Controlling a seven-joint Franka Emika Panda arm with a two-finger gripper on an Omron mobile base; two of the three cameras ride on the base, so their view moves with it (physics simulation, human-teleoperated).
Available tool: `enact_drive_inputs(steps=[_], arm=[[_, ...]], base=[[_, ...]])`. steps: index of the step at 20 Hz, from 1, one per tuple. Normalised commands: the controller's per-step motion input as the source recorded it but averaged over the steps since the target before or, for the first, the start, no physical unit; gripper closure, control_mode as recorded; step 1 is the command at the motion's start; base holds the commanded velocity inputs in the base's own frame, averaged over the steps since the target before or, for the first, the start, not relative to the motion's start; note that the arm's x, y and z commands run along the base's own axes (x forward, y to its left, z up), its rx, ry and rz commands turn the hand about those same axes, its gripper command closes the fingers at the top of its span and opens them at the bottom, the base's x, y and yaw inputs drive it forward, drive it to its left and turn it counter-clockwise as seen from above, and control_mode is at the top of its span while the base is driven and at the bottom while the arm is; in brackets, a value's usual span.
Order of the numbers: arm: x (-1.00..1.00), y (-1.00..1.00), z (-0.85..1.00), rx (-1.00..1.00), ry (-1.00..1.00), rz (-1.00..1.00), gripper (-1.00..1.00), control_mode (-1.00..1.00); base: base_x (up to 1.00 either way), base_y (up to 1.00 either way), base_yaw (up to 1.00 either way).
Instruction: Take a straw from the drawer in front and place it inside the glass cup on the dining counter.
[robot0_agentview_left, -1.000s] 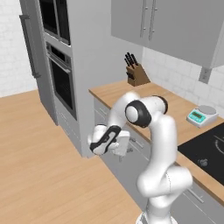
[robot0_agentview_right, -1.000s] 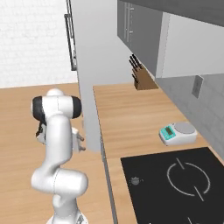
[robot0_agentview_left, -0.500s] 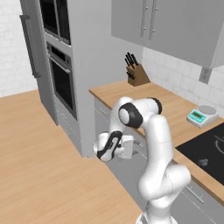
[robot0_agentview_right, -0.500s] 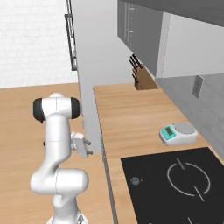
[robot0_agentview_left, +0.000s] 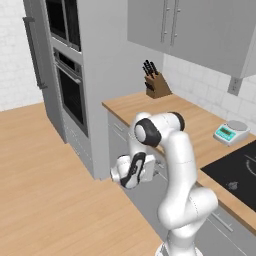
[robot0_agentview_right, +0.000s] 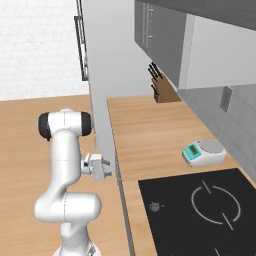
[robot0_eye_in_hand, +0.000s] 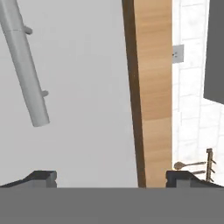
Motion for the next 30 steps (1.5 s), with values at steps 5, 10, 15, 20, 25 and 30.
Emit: enact_drive_inputs(steps=[5,10,15,20,25,30], arm=[[0.39,-0.04,-0.30,0.00,0.05,0.15,-1.00,-1.00],[0.44,-0.10,-0.29,0.00,0.07,0.08,-1.00,-1.00],[0.44,-0.16,-0.22,0.00,0.06,0.01,-1.00,-1.00],[0.38,-0.12,-0.34,0.00,0.09,0.01,-1.00,-1.00],[0.26,-0.09,-0.39,0.00,0.12,0.01,-1.00,-1.00],[0.14,-0.05,-0.32,0.00,0.07,0.03,-1.00,-1.00]], base=[[0.00,0.00,0.00],[0.00,0.00,0.00],[0.00,0.00,0.00],[0.00,0.00,0.00],[0.00,0.00,0.00],[0.00,0.00,0.00]])
